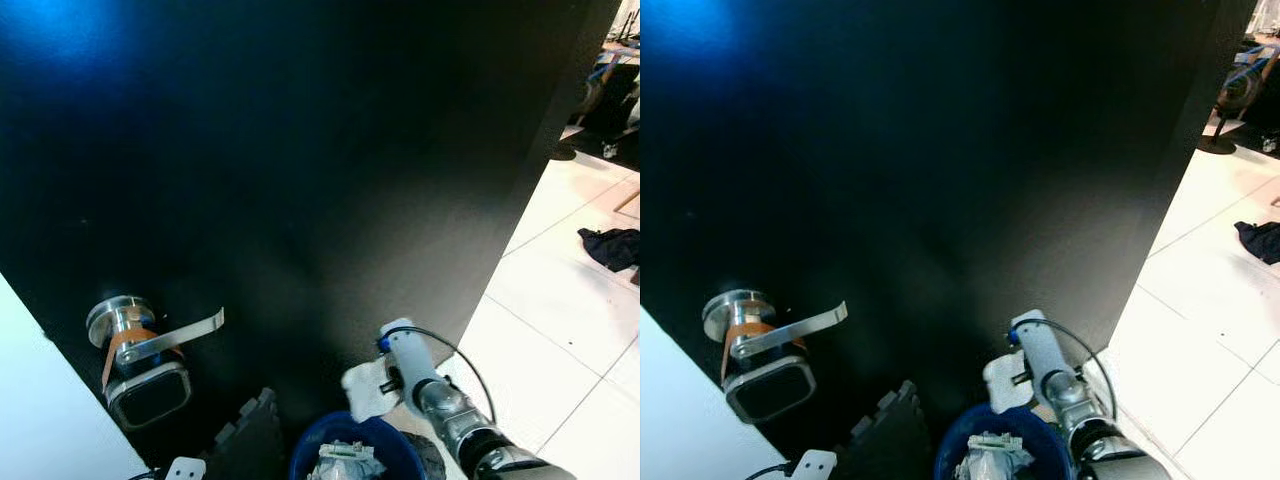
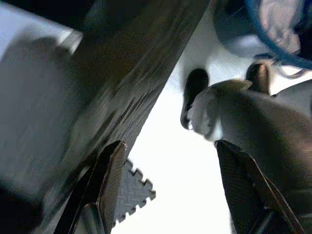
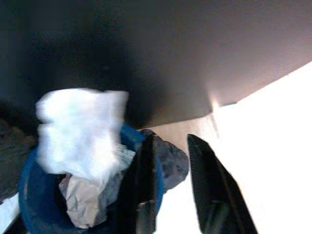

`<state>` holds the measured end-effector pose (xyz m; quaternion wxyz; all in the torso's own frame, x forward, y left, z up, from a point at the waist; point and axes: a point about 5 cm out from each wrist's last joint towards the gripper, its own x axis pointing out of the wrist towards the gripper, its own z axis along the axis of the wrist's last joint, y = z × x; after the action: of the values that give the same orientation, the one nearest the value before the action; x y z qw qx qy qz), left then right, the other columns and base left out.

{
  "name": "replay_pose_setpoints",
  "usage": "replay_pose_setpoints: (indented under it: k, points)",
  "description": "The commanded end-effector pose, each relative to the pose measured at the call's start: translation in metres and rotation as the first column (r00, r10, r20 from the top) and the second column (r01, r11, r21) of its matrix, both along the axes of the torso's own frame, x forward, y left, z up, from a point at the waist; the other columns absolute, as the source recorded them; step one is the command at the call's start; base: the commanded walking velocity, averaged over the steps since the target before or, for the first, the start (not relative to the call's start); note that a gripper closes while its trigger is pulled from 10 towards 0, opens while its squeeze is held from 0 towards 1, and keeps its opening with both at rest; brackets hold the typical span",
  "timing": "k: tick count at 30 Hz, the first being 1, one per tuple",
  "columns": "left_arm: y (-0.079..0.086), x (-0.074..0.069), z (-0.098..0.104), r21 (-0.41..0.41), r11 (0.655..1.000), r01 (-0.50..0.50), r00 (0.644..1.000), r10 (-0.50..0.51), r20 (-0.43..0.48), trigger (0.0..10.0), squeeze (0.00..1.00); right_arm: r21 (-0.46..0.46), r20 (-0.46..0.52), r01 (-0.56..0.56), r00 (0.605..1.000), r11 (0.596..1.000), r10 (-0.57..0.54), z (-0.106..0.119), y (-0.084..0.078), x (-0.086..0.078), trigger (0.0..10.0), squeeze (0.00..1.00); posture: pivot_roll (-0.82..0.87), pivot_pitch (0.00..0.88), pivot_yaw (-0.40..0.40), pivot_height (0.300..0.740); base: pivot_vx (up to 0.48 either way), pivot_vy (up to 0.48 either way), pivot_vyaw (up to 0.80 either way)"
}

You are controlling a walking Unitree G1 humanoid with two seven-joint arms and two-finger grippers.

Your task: Clean up the room

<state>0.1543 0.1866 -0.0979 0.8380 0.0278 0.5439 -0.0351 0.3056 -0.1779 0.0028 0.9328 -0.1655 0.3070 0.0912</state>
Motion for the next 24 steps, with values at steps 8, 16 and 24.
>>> replay_pose_setpoints:
  k: [8, 16, 24]
  points:
    - [0.002, 0.009, 0.004, -0.016, 1.000, -0.021, 0.999, 0.022, 0.047, 10.0, 0.00, -0.095, -0.003, 0.113, 0.994, 0.989, -0.113, -0.003, -0.015, -0.004, 10.0, 0.84, -0.02, 0.000, -0.041, 0.740, 0.000, 0.000, 0.00]
    - [0.018, 0.015, 0.009, 0.011, 1.000, -0.024, 0.998, 0.023, 0.057, 10.0, 0.00, -0.145, -0.118, 0.207, 0.967, 0.968, -0.224, -0.034, -0.044, -0.045, 10.0, 0.00, -0.03, 0.000, -0.042, 0.740, 0.000, 0.000, 0.00]
    - [0.021, 0.014, 0.009, 0.008, 0.999, -0.039, 0.998, 0.038, 0.052, 10.0, 0.00, -0.186, -0.372, 0.308, 0.857, 0.933, -0.357, -0.084, -0.060, -0.133, 10.0, 0.00, -0.04, 0.000, -0.038, 0.740, 0.000, 0.000, 0.00]
